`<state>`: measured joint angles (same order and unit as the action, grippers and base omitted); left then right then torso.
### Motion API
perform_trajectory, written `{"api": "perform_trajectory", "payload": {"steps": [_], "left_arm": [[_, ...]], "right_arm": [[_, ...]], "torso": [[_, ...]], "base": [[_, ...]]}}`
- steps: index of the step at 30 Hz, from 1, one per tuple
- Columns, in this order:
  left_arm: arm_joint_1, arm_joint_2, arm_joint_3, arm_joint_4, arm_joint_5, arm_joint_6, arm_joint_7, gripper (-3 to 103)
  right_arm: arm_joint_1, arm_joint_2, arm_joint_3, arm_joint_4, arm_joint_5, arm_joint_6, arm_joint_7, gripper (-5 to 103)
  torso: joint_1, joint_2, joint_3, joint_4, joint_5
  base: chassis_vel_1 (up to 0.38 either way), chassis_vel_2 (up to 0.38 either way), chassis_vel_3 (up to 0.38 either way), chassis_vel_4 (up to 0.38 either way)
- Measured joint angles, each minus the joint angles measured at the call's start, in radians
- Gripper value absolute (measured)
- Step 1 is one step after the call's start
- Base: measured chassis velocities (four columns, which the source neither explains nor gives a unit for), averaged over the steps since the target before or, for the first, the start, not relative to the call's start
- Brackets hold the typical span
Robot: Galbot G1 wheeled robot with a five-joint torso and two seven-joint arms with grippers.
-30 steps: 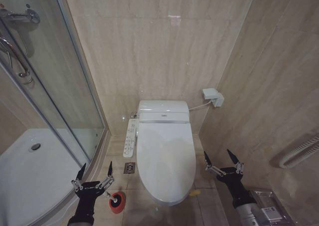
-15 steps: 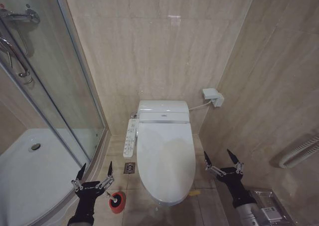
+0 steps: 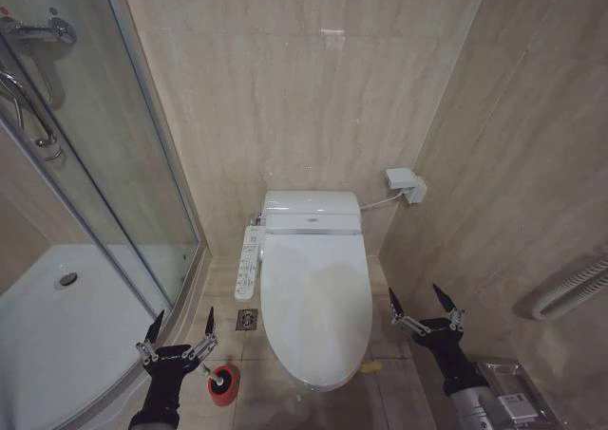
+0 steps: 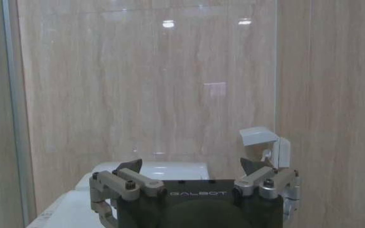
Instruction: Open the toilet lid, clean the toilet bowl with a toilet brush, close the toilet lid, and flush.
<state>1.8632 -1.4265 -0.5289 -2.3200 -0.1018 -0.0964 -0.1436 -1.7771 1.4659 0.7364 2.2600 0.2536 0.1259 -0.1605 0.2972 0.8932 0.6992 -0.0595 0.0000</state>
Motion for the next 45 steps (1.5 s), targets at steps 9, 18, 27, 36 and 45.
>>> {"api": "perform_trajectory", "payload": {"steps": [9,18,27,36,45], "left_arm": [[0.000,0.000,0.000,0.000,0.000,0.000,0.000,98],[0.000,0.000,0.000,0.000,0.000,0.000,0.000,98],[-0.001,0.000,-0.001,0.000,-0.001,0.003,0.001,98],[-0.090,0.031,-0.086,-0.060,-0.080,0.191,0.076,100],[-0.208,0.072,-0.198,-0.139,-0.185,0.439,0.175,100]], "right_arm": [[0.000,0.000,0.000,0.000,0.000,0.000,0.000,100],[0.000,0.000,0.000,0.000,0.000,0.000,0.000,100],[0.000,0.000,0.000,0.000,0.000,0.000,0.000,100],[0.000,0.000,0.000,0.000,0.000,0.000,0.000,100],[0.000,0.000,0.000,0.000,0.000,0.000,0.000,100]], "torso": [[0.000,0.000,0.000,0.0000,0.0000],[0.000,0.000,0.000,0.0000,0.0000],[0.000,0.000,0.000,0.0000,0.0000],[0.000,0.000,0.000,0.0000,0.0000],[0.000,0.000,0.000,0.0000,-0.0001]], "base": [[0.000,0.000,0.000,0.000],[0.000,0.000,0.000,0.000],[0.000,0.000,0.000,0.000],[0.000,0.000,0.000,0.000],[0.000,0.000,0.000,0.000]]}}
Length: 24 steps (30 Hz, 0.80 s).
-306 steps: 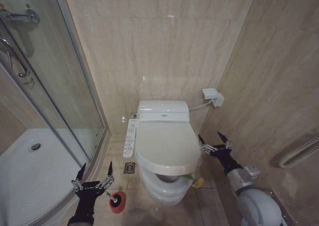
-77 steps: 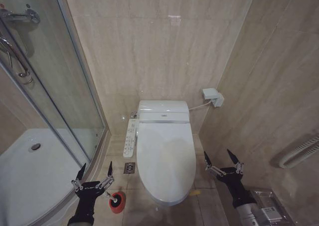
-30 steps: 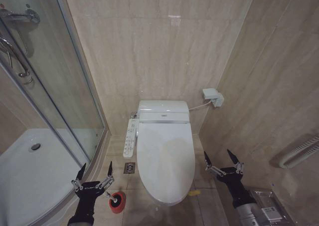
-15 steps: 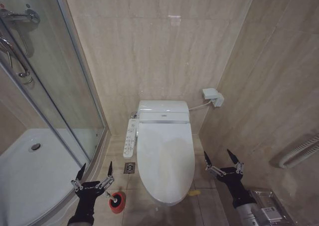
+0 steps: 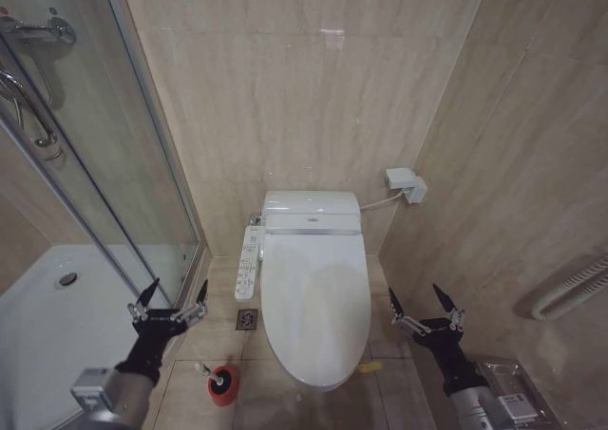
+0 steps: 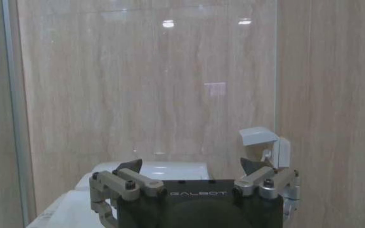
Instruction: Open the toilet lid, clean the toilet bowl with a toilet brush, close the toilet lid, and flush.
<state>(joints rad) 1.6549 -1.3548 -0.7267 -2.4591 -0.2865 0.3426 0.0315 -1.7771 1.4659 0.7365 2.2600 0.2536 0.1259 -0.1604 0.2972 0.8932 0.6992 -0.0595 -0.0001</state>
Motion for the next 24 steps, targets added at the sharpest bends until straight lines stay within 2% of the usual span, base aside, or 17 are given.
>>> {"api": "perform_trajectory", "payload": {"steps": [1,2,4,6,13,16,18,19,22,23,24], "left_arm": [[-0.016,0.006,-0.015,-0.011,-0.015,0.035,0.014,100],[-0.016,0.006,-0.015,-0.011,-0.015,0.035,0.014,100],[-0.049,0.017,-0.047,-0.033,-0.044,0.105,0.042,100],[-0.065,0.023,-0.062,-0.043,-0.059,0.139,0.056,100],[-0.072,0.025,-0.068,-0.042,-0.065,0.148,0.061,98],[-0.081,0.030,-0.072,-0.022,-0.067,0.139,0.066,98],[-0.097,0.039,-0.077,0.040,-0.068,0.088,0.069,94],[-0.097,0.039,-0.077,0.040,-0.068,0.088,0.069,94],[-0.124,0.056,-0.085,0.150,-0.067,-0.007,0.076,94],[-0.124,0.056,-0.085,0.150,-0.067,-0.007,0.076,94],[-0.136,0.063,-0.088,0.194,-0.067,-0.044,0.079,80]], "right_arm": [[0.000,0.000,0.000,0.000,0.000,0.000,0.000,100],[0.000,0.000,0.000,0.000,0.000,0.000,0.000,100],[0.000,0.000,0.000,0.000,0.000,0.000,0.000,100],[0.000,0.000,0.000,0.000,0.000,0.000,0.000,100],[0.000,0.000,0.000,0.000,0.000,0.000,0.000,100],[0.000,0.000,0.000,0.000,0.000,0.000,0.000,100],[0.000,0.000,0.000,0.000,0.000,0.000,0.000,100],[0.000,0.000,0.000,0.000,0.000,0.000,0.000,100],[0.000,0.000,0.000,0.000,0.000,0.000,0.000,100],[0.000,0.000,0.000,0.000,0.000,0.000,0.000,100],[0.000,0.000,0.000,0.000,0.000,0.000,0.000,100]], "torso": [[0.000,0.000,0.000,0.0000,0.0000],[0.000,0.000,0.000,0.0000,0.0000],[0.000,0.000,0.000,0.0000,0.0001],[0.000,0.000,0.000,-0.0001,0.0001],[0.000,0.000,0.000,0.0001,0.0000],[0.000,0.000,0.000,0.0001,-0.0004],[0.000,0.000,0.000,0.0002,0.0002],[0.000,0.000,0.000,0.0002,0.0002],[0.000,0.000,0.000,0.0000,0.0001],[0.000,0.000,0.000,0.0000,0.0001],[0.000,0.000,0.000,0.0000,-0.0002]], "base": [[0.000,0.000,0.000,0.000],[0.000,0.000,0.000,0.000],[0.000,0.000,0.000,0.000],[0.000,0.000,0.000,0.000],[0.000,0.000,0.000,0.000],[0.000,0.000,0.000,0.000],[0.000,0.000,0.000,0.000],[0.000,0.000,0.000,0.000],[0.000,0.000,0.000,0.000],[0.000,0.000,0.000,0.000],[0.000,0.000,0.000,0.000]]}}
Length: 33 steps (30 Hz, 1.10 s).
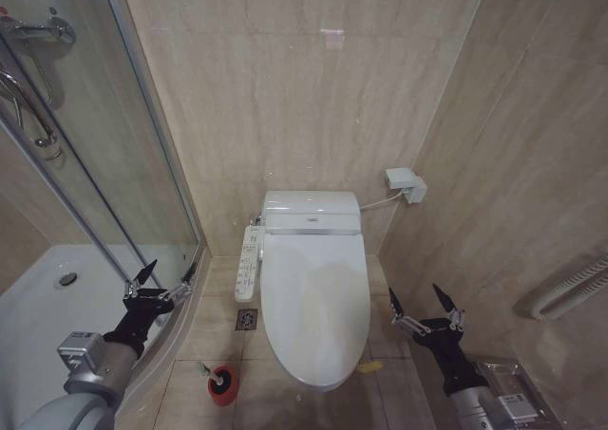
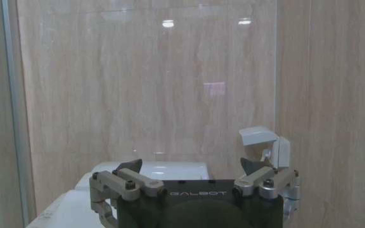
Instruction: Open the toilet lid, clean the toilet bowl with a toilet brush, close the toilet lid, and flush.
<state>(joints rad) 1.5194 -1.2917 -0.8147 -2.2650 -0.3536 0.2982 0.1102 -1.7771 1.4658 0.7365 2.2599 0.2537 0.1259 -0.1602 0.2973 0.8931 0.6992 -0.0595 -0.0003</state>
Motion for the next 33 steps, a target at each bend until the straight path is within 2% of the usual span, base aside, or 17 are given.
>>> {"api": "perform_trajectory", "payload": {"steps": [3,6,7,13,14,15,19,22,23,28,29,30,32,33], "left_arm": [[-0.023,0.014,-0.007,0.091,0.001,-0.077,0.005,80],[-0.025,0.015,-0.007,0.103,0.002,-0.089,0.006,80],[-0.025,0.015,-0.007,0.104,0.002,-0.090,0.006,52],[-0.031,0.019,-0.009,0.122,-0.001,-0.103,0.008,52],[-0.041,0.024,-0.013,0.157,-0.009,-0.125,0.010,52],[-0.049,0.030,-0.017,0.186,-0.017,-0.143,0.012,25],[-0.087,0.053,-0.033,0.318,-0.050,-0.227,0.020,25],[-0.095,0.057,-0.035,0.344,-0.058,-0.245,0.022,25],[-0.096,0.058,-0.036,0.347,-0.059,-0.248,0.023,2],[-0.101,0.059,-0.034,0.356,-0.062,-0.254,0.031,2],[-0.124,0.067,-0.019,0.398,-0.077,-0.277,0.068,2],[-0.124,0.067,-0.019,0.398,-0.077,-0.277,0.068,2],[-0.162,0.077,0.008,0.460,-0.098,-0.308,0.125,0],[-0.180,0.086,0.020,0.484,-0.106,-0.317,0.134,0]], "right_arm": [[0.000,0.000,0.000,0.000,0.000,0.000,0.000,100],[0.000,0.000,0.000,0.000,0.000,0.000,0.000,100],[0.000,0.000,0.000,0.000,0.000,0.000,0.000,100],[0.000,0.000,0.000,0.000,0.000,0.000,0.000,100],[0.000,0.000,0.000,0.000,0.000,0.000,0.000,100],[0.000,0.000,0.000,0.000,0.000,0.000,0.000,100],[0.000,0.000,0.000,0.000,0.000,0.000,0.000,100],[0.000,0.000,0.000,0.000,0.000,0.000,0.000,100],[0.000,0.000,0.000,0.000,0.000,0.000,0.000,100],[0.000,0.000,0.000,0.000,0.000,0.000,0.000,100],[0.000,0.000,0.000,0.000,0.000,0.000,0.000,100],[0.000,0.000,0.000,0.000,0.000,0.000,0.000,100],[0.000,0.000,0.000,0.000,0.000,0.000,0.000,100],[0.000,0.000,0.000,0.000,0.000,0.000,0.000,100]], "torso": [[0.000,0.000,0.000,0.0001,-0.0002],[0.000,0.000,0.000,0.0001,0.0003],[0.000,0.000,0.000,0.0001,0.0001],[0.000,0.000,0.000,0.0001,0.0003],[0.000,0.000,0.000,0.0000,0.0004],[0.000,0.000,0.000,0.0001,0.0002],[0.000,0.000,0.000,0.0000,0.0000],[0.000,0.000,0.000,0.0000,0.0001],[0.000,0.000,0.000,0.0001,0.0003],[0.000,0.000,0.000,0.0003,0.0004],[0.000,0.000,0.000,0.0007,0.0011],[0.000,0.000,0.000,0.0007,0.0011],[0.000,0.000,0.000,-0.0007,-0.0009],[0.000,0.000,0.000,0.0000,-0.0004]], "base": [[0.000,0.000,0.000,0.000],[0.000,0.000,0.000,0.000],[0.000,0.000,0.000,0.000],[0.000,0.000,0.000,0.000],[0.000,0.000,0.000,0.000],[0.000,0.000,0.000,0.000],[0.000,0.000,0.000,0.000],[0.000,0.000,0.000,0.000],[0.000,0.000,0.000,0.000],[0.000,0.000,0.000,0.000],[0.000,0.000,0.000,0.000],[0.000,0.000,0.000,0.000],[0.000,0.000,0.000,0.000],[0.000,0.000,0.000,0.000]]}}
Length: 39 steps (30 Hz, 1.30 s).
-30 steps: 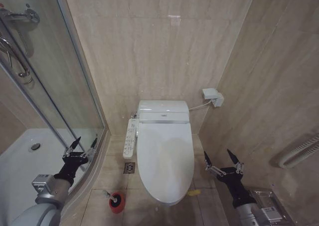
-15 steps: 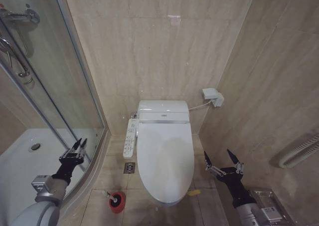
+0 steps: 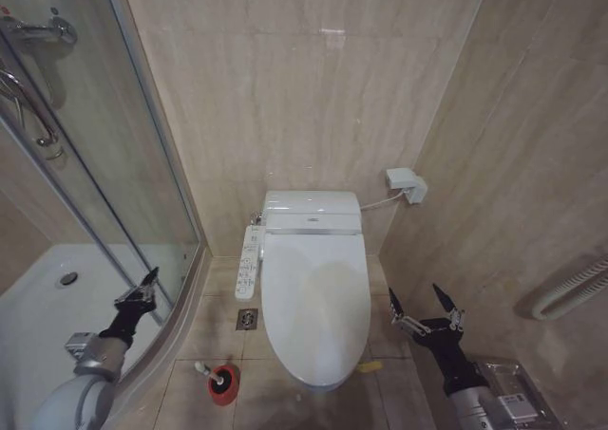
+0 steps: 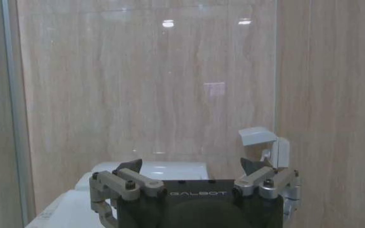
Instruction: Open the toilet lid, clean the toilet bowl with a toilet brush, close the toilet lid, and flush.
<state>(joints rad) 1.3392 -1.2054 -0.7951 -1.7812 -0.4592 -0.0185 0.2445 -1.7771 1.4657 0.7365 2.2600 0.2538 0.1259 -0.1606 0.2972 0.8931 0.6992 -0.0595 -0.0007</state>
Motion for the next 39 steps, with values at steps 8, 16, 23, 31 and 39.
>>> {"api": "perform_trajectory", "payload": {"steps": [8,16,23,31,39], "left_arm": [[-0.086,0.061,0.054,0.107,-0.026,-0.021,0.039,0],[-0.138,0.105,0.094,0.173,-0.040,-0.033,0.071,0],[-0.230,0.146,0.145,0.244,-0.046,-0.047,0.090,0],[-0.302,0.174,0.196,0.305,-0.061,-0.059,0.115,0],[-0.292,0.162,0.200,0.312,-0.062,-0.073,0.126,0]], "right_arm": [[0.000,0.000,0.000,0.000,0.000,0.000,0.000,100],[0.000,0.000,0.000,0.000,0.000,0.000,0.000,100],[0.000,0.000,0.000,0.000,0.000,0.000,0.000,100],[0.000,0.000,0.000,0.000,0.000,0.000,0.000,100],[0.000,0.000,0.000,0.000,0.000,0.000,0.000,100]], "torso": [[0.000,0.000,0.000,0.0000,0.0006],[0.000,0.000,0.000,0.0002,0.0005],[0.000,0.000,0.000,-0.0001,0.0007],[0.000,0.000,0.000,-0.0001,0.0007],[0.000,0.000,0.000,0.0000,0.0008]], "base": [[0.000,0.000,0.000,0.000],[0.000,0.000,0.000,0.000],[0.000,0.000,0.000,0.000],[0.000,0.000,0.000,0.000],[0.000,0.000,0.000,0.000]]}}
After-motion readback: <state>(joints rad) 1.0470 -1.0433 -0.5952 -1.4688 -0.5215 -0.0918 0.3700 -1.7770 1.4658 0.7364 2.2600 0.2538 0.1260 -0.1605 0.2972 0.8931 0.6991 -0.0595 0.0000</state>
